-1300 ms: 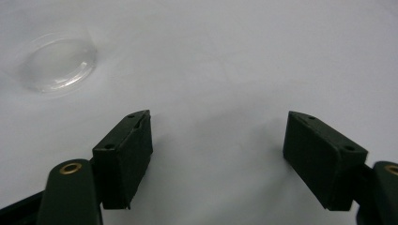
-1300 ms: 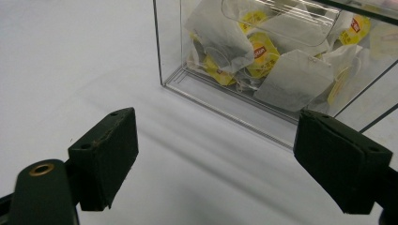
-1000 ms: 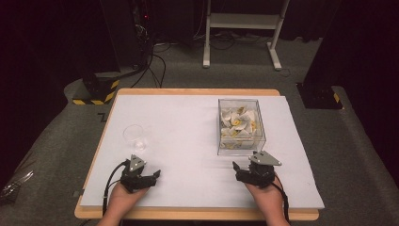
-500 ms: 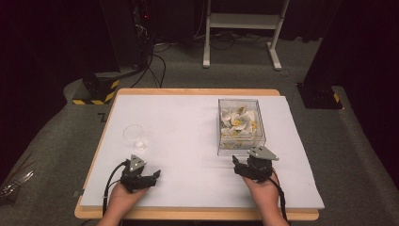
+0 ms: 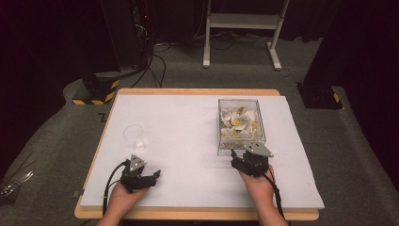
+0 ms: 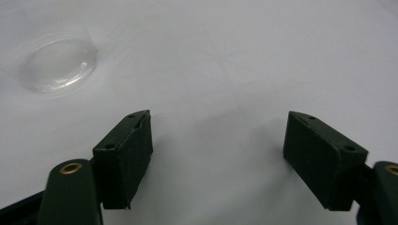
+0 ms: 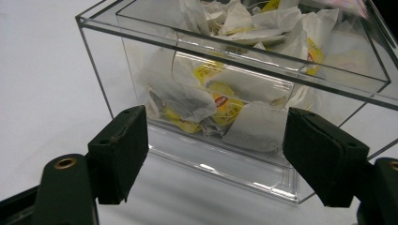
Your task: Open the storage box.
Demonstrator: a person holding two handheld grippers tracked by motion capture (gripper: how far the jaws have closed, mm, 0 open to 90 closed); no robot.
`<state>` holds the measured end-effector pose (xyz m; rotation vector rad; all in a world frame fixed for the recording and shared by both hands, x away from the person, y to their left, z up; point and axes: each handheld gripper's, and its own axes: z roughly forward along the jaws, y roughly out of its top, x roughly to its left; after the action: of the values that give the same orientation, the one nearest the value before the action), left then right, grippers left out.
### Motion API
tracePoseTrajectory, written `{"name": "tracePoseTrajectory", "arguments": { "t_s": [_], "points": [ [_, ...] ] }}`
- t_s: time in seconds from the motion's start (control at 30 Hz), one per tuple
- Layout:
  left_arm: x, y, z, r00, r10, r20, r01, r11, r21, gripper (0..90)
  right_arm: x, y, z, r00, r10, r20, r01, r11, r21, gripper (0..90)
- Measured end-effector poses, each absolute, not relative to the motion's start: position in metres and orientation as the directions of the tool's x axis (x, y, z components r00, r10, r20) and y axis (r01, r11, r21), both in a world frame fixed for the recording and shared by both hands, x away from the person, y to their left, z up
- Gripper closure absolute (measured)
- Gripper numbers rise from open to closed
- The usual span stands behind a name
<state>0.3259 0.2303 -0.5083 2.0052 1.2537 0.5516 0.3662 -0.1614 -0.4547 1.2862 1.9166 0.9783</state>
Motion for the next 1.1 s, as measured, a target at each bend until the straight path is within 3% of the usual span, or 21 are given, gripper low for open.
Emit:
{"name": "tracePoseTrajectory", "arguments": {
  "t_s": [1.1],
  "points": [
    [0.326, 0.231, -0.508, 0.444, 0.896, -0.005, 0.599, -0.292, 0.746, 24.5, 0.383, -0.149, -0.450, -0.207, 0.978, -0.037, 0.514, 0.140, 0.846, 30.7]
  ]
}}
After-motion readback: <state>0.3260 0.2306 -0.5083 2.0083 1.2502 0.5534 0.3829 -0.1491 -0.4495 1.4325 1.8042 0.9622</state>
